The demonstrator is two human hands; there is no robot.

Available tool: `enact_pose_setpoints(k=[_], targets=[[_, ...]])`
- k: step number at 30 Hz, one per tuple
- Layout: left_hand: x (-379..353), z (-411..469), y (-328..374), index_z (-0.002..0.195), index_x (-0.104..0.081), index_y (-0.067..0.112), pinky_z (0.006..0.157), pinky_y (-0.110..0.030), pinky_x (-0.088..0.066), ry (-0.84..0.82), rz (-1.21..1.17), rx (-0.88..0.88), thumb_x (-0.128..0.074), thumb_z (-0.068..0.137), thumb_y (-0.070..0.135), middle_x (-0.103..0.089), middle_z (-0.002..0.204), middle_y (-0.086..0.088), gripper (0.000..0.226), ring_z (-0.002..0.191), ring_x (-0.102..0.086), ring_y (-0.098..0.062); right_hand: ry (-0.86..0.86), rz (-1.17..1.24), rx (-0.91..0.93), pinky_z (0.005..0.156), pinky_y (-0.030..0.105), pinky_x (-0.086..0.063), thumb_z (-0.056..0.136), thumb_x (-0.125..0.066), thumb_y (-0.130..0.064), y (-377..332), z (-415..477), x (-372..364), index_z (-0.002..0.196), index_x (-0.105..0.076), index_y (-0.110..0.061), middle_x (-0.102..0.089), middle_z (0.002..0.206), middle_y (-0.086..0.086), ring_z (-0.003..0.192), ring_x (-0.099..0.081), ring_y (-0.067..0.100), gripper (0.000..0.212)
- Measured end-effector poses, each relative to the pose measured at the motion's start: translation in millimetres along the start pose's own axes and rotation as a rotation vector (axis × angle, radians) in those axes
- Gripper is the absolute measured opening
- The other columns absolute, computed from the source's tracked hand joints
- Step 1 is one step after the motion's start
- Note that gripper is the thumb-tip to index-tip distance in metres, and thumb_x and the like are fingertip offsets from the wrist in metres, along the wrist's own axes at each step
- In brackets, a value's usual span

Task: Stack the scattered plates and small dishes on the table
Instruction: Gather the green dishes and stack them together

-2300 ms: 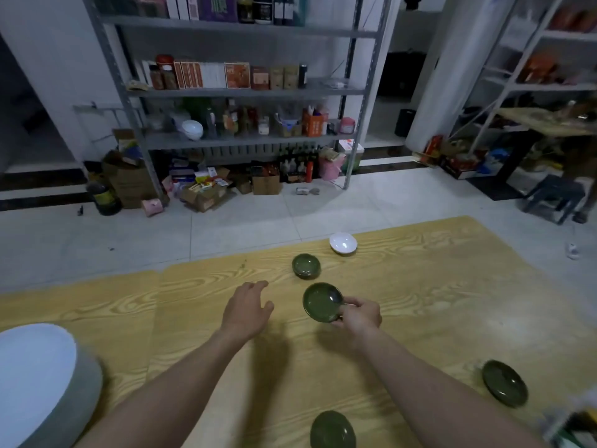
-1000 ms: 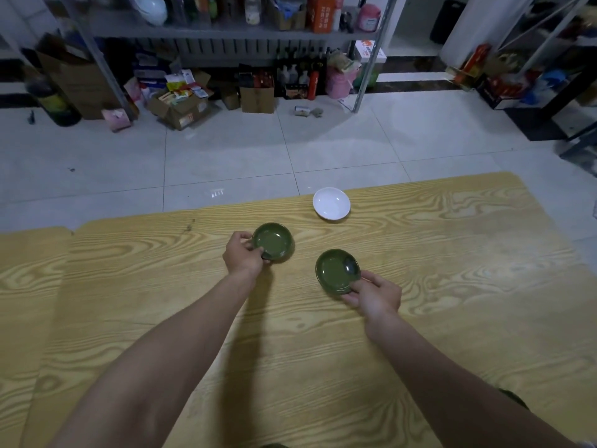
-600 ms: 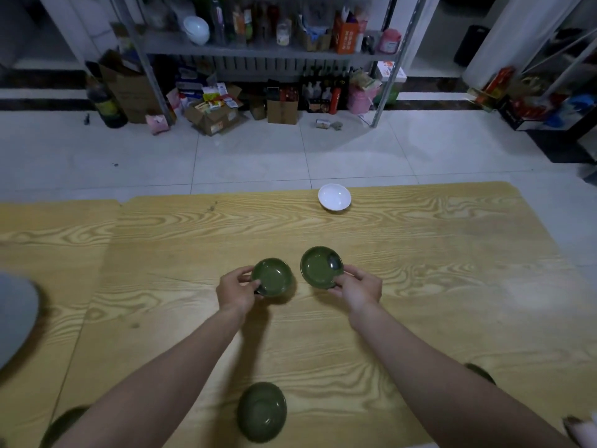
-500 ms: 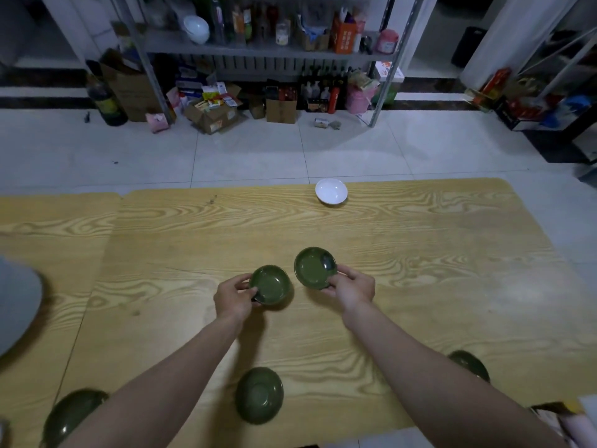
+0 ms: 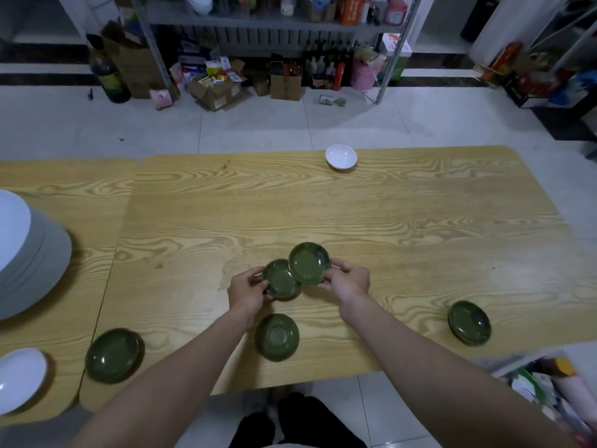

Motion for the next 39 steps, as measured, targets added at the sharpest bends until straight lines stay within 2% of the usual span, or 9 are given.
enact_pose_setpoints(k=[10,16,19,22,25,27,31,35,39], targets=[[2.1,-4.6,-3.8,0.122,-0.066,0.009,0.071,-0.035,-0.062,0.006,-0.074,0.029,-0.056,0.093,-0.010,-0.066,0.113,-0.013,0.036,0.088,-0.069,-0.024,-0.057,-0.125,-0.015,0.058,0.024,-0.060,0.086,-0.064,0.013,23.9,3.0,-23.3,0.119,-0.067,-0.003,-0.070,0.104,0.012,0.080,-0.071,0.020,0.036],[3.4,-5.7,-4.4,0.120,-0.067,0.009,0.070,-0.035,-0.062,-0.002,-0.086,0.052,-0.053,0.093,-0.011,-0.065,0.113,-0.014,0.036,0.084,-0.070,-0.024,-0.046,-0.202,-0.031,0.068,0.028,-0.062,0.086,-0.064,0.012,34.3,11.1,-34.2,0.118,-0.067,-0.006,-0.070,0.111,0.013,0.086,-0.071,0.023,0.037],[4.0,-3.5,-3.7,0.119,-0.068,0.009,0.069,-0.037,-0.062,-0.008,-0.068,0.048,-0.052,0.093,-0.012,-0.066,0.114,-0.015,0.037,0.079,-0.070,-0.021,-0.049,-0.228,-0.039,0.069,0.028,-0.061,0.086,-0.065,0.012,35.1,12.9,-37.3,0.114,-0.069,-0.006,-0.070,0.100,0.008,0.086,-0.071,0.023,0.034],[4.1,-3.7,-0.2,0.117,-0.068,0.009,0.066,-0.033,-0.062,-0.024,-0.050,0.044,-0.049,0.094,-0.013,-0.067,0.111,-0.015,0.037,0.081,-0.069,-0.021,-0.052,-0.250,-0.032,0.062,0.022,-0.058,0.086,-0.065,0.012,35.2,14.3,-40.2,0.116,-0.069,-0.005,-0.065,0.085,0.000,0.083,-0.069,0.020,0.034],[4.4,-4.8,2.4,0.115,-0.069,0.011,0.067,-0.034,-0.062,-0.033,-0.019,0.042,-0.046,0.094,-0.014,-0.068,0.109,-0.015,0.040,0.083,-0.069,-0.024,-0.044,-0.275,-0.029,0.056,0.017,-0.054,0.086,-0.066,0.013,37.5,15.8,-42.1,0.116,-0.069,-0.004,-0.063,0.081,-0.003,0.076,-0.065,0.014,0.034],[5.1,-3.6,1.8,0.116,-0.068,0.011,0.070,-0.037,-0.062,-0.036,-0.004,0.047,-0.044,0.094,-0.015,-0.067,0.110,-0.016,0.042,0.085,-0.070,-0.027,-0.040,-0.300,-0.018,0.062,0.019,-0.056,0.084,-0.068,0.012,39.6,17.4,-42.1,0.114,-0.070,-0.004,-0.066,0.085,0.000,0.076,-0.065,0.014,0.034],[9.2,-5.8,6.8,0.123,-0.064,0.010,0.076,-0.042,-0.061,-0.058,0.058,0.029,-0.044,0.093,-0.014,-0.067,0.108,-0.011,0.043,0.084,-0.070,-0.026,-0.030,-0.347,0.005,0.090,0.035,-0.058,0.081,-0.075,0.006,42.3,19.1,-43.1,0.113,-0.071,-0.007,-0.071,0.102,0.005,0.094,-0.068,0.020,0.035],[16.2,-10.6,9.1,0.125,-0.062,0.019,0.086,-0.043,-0.058,-0.039,0.148,-0.011,-0.047,0.094,-0.005,-0.068,0.106,-0.005,0.042,0.090,-0.069,-0.025,-0.007,-0.377,0.022,0.095,0.038,-0.055,0.080,-0.079,-0.003,44.0,13.3,-38.9,0.115,-0.069,-0.009,-0.070,0.101,0.003,0.098,-0.068,0.022,0.037],[24.9,-26.2,5.4,0.129,-0.060,0.018,0.098,-0.044,-0.052,-0.061,0.289,-0.054,-0.053,0.096,0.007,-0.067,0.117,-0.007,0.035,0.104,-0.066,-0.027,0.019,-0.465,0.102,0.098,0.032,-0.051,0.079,-0.081,-0.013,46.4,-5.2,-27.9,0.116,-0.068,-0.010,-0.069,0.112,0.005,0.104,-0.065,0.021,0.039]])
Point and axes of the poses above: each hand's wrist, its own z-axis towards the middle knuckle, its own x-axis out of the back of the hand, y = z × x, the point moved 3 cm from there along z, towards the middle knuckle
